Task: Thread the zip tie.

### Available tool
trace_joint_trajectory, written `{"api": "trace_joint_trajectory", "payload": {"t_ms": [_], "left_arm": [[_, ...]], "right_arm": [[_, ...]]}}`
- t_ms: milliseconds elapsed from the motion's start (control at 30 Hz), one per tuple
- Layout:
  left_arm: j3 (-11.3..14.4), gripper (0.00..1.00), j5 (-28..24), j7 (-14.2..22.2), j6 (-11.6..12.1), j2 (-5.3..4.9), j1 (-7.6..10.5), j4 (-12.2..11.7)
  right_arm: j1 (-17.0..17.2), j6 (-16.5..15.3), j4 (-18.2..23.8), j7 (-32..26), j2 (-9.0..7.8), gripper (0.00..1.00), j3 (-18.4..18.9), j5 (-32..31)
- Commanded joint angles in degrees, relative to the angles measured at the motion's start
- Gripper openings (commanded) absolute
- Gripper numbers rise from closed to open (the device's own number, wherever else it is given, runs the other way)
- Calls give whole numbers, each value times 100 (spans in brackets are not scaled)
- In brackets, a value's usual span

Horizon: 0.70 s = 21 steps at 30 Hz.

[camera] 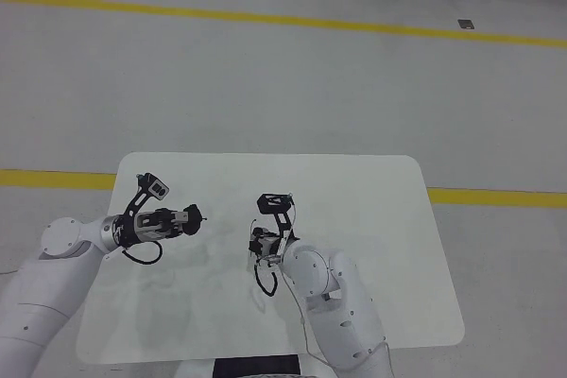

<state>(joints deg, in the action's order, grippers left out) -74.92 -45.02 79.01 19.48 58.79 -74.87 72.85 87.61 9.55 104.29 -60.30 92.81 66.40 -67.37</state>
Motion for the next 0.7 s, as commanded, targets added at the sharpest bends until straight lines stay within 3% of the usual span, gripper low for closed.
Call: {"api": "trace_joint_trajectory", "payload": {"t_ms": [0, 200, 267, 433, 667], "left_arm": [[0, 0, 0, 0, 0, 0, 0, 0], [0, 0, 0, 0, 0, 0, 0, 0], [0, 0, 0, 0, 0, 0, 0, 0], [0, 0, 0, 0, 0, 0, 0, 0], [0, 0, 0, 0, 0, 0, 0, 0]], "right_arm": [[-3, 7, -3, -7, 1, 0, -5, -18], [-3, 7, -3, -7, 1, 0, -5, -18], [47, 10, 24, 287, -8, 0, 15, 44], [339, 28, 517, 1362, -43, 0, 132, 242], [953, -354, 820, 3054, -105, 0, 46, 312]]}}
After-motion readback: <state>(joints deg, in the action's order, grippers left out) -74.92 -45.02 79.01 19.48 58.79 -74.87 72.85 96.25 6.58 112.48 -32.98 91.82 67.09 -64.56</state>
